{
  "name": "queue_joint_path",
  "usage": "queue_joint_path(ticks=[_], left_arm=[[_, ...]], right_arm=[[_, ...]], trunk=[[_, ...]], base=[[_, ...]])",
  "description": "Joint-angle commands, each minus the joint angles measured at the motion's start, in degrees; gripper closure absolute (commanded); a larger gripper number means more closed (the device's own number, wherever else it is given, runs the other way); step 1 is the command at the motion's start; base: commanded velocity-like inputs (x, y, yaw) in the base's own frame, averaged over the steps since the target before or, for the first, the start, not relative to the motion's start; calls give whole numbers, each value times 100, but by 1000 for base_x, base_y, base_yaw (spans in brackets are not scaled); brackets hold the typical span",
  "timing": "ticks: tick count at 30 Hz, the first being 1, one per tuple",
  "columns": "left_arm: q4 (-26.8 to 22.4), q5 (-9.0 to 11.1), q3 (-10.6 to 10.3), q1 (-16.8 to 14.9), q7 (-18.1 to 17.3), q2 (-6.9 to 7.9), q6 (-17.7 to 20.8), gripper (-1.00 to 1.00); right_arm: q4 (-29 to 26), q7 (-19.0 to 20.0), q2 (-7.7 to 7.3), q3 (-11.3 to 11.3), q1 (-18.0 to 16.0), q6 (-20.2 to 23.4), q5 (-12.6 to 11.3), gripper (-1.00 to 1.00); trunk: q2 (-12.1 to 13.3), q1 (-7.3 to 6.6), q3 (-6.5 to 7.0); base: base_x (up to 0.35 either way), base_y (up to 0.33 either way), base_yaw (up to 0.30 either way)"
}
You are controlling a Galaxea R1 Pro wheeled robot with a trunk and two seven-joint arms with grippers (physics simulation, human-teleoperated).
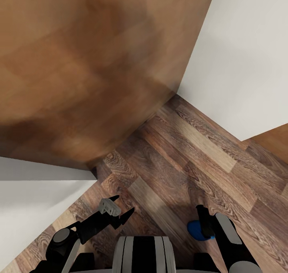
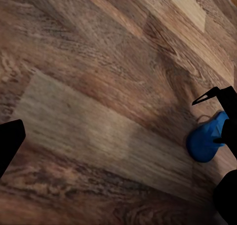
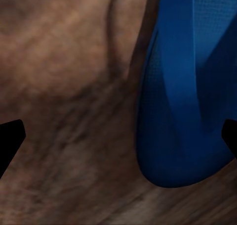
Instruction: In the bedroom, move the book from the bed onto either nightstand, and place the two sandals side by side next to the bed.
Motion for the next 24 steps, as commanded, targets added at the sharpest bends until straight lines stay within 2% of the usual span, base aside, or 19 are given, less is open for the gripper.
queue_joint_path(ticks=[1,5,13,24], left_arm=[[-5,30,-3,-2,-7,3,49,-100],[-8,30,-3,-2,-8,3,51,-100],[-9,30,-3,-2,-8,3,50,-100],[-6,30,-3,-2,20,3,45,-100]], right_arm=[[-6,-29,4,-15,0,31,-15,-100],[-7,-29,5,-15,-2,31,-15,-100],[-9,-29,4,-15,-3,31,-15,-100],[-9,-29,11,-15,-5,31,-15,-100]], trunk=[[-1,-1,-3],[-1,-1,-3],[-1,-1,-3],[-1,-1,-3]], base=[[0,0,0],[-16,0,0],[-188,0,0],[23,-33,0]])
